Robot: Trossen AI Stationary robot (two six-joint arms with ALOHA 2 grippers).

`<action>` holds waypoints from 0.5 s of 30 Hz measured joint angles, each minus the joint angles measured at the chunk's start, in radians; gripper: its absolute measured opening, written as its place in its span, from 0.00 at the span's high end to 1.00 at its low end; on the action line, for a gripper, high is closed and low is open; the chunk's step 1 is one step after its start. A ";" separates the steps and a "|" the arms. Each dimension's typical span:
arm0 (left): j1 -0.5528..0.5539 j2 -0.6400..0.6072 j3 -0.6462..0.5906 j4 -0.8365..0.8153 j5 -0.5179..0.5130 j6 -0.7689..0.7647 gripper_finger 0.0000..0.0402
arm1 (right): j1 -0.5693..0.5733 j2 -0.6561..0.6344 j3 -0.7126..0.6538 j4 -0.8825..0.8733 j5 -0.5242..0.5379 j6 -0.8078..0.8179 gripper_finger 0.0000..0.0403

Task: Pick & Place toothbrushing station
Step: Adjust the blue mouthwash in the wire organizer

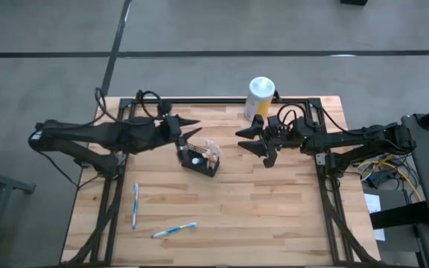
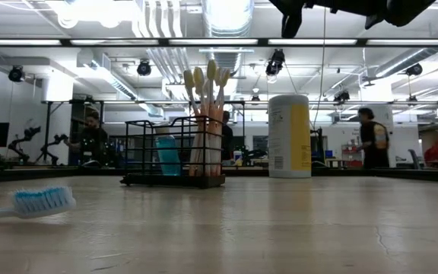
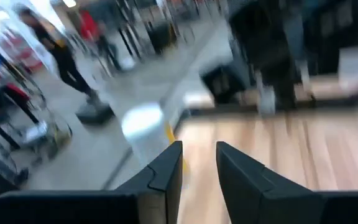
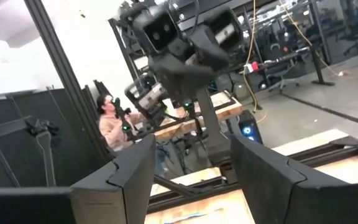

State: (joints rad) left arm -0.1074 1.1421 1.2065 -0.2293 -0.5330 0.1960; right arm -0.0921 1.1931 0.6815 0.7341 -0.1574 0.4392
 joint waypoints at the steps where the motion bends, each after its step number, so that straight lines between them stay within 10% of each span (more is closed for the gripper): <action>1: 0.000 -0.013 0.000 -0.074 0.011 -0.014 0.74 | 0.000 0.000 0.000 0.001 0.000 0.000 0.50; 6: 0.001 -0.023 -0.005 -0.368 0.091 -0.147 0.75 | 0.000 0.000 0.000 0.002 0.000 0.006 0.50; 15: 0.002 0.046 -0.123 -0.376 0.128 -0.153 0.91 | -0.001 0.000 0.001 0.002 0.030 -0.047 0.50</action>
State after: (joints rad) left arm -0.1055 1.1877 1.0836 -0.6056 -0.4048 0.0426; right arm -0.0929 1.1927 0.6821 0.7361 -0.1276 0.3925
